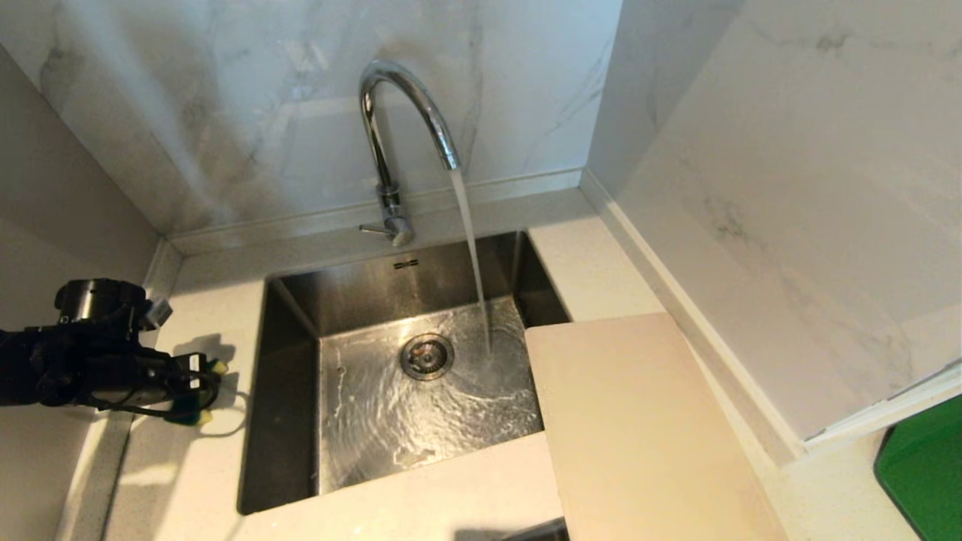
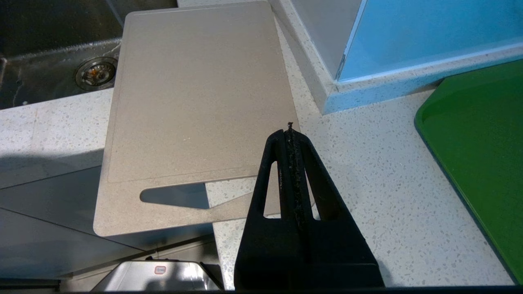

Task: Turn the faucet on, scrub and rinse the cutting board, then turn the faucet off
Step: Pick up the cleaning cloth

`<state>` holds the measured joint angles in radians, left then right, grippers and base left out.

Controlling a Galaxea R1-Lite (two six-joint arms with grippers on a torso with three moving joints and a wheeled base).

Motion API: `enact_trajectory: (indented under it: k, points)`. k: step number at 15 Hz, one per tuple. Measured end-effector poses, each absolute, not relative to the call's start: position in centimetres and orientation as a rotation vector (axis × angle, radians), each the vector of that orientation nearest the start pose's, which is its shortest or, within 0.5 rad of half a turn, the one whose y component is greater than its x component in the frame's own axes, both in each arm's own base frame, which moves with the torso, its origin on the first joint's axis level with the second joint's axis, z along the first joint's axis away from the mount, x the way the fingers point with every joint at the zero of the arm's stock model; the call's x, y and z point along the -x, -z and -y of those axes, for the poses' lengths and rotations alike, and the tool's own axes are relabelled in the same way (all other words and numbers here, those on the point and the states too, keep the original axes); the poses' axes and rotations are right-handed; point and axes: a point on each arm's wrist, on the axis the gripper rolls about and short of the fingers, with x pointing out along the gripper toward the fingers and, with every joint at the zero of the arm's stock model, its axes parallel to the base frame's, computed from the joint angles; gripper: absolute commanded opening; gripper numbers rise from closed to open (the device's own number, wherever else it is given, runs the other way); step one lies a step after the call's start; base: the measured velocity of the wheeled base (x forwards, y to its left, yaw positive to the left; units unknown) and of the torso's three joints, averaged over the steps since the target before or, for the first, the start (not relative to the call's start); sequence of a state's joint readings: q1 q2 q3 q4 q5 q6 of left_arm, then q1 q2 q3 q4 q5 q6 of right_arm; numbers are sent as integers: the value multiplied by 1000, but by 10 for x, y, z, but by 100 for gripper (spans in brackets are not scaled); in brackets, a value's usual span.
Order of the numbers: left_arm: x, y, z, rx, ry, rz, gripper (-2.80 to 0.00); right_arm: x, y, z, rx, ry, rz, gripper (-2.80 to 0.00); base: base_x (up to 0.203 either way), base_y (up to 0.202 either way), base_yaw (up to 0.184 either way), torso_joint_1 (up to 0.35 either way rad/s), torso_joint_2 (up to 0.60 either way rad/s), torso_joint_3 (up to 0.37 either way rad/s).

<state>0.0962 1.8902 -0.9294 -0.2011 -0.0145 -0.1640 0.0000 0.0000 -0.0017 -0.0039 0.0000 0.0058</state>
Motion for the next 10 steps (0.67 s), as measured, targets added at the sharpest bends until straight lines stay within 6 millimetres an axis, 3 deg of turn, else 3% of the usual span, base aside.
enact_trajectory:
  k: [6, 10]
  points:
    - [-327, -119, -29, 206, -115, -745, -280, 23, -76, 0, -6, 0, 6, -280, 0, 0, 0, 0, 0, 0]
    - [-320, -137, -24, 204, -86, -705, -280, 23, -76, 0, -6, 0, 6, -280, 0, 0, 0, 0, 0, 0]
